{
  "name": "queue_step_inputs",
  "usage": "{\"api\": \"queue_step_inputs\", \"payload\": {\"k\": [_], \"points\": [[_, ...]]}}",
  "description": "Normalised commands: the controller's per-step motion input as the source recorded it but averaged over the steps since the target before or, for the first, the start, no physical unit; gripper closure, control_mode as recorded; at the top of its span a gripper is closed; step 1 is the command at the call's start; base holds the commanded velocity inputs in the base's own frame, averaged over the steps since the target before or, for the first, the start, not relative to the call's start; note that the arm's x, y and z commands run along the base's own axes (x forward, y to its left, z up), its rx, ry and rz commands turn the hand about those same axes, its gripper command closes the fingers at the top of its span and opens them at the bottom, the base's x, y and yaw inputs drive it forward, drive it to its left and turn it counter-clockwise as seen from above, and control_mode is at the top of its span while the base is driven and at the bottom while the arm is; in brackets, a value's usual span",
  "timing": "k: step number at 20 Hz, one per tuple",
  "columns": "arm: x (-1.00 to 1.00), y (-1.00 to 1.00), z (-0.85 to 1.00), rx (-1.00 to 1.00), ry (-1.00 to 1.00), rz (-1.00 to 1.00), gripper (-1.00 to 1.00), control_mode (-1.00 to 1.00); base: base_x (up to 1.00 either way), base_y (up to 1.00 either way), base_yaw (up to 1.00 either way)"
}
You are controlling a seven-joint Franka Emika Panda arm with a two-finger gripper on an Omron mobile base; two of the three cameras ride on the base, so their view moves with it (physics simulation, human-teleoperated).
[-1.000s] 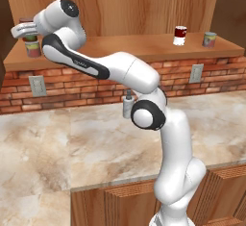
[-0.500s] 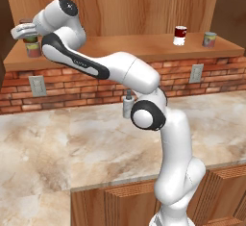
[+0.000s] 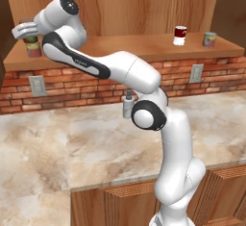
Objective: Stack two cans on top of the other two cans in the cabinet.
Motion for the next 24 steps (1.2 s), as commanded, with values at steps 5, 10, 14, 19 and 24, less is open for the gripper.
{"api": "queue_step_inputs", "payload": {"k": [5,10,14,19,24], "points": [[-0.03,-0.1,-0.01,0.0,0.0,0.0,-1.0,-1.0,0.0,0.0,0.0],[-0.23,-0.26,-0.09,0.0,-0.02,0.0,-1.0,-1.0,0.0,0.0,0.0],[-0.34,-0.25,-0.16,0.0,-0.07,-0.01,-1.0,-1.0,0.0,0.0,0.0],[-0.4,-0.23,-0.26,0.0,-0.09,-0.02,-1.0,-1.0,0.0,0.0,0.0],[-0.43,-0.33,-0.28,0.0,-0.08,-0.01,-1.0,-1.0,0.0,0.0,0.0]]}}
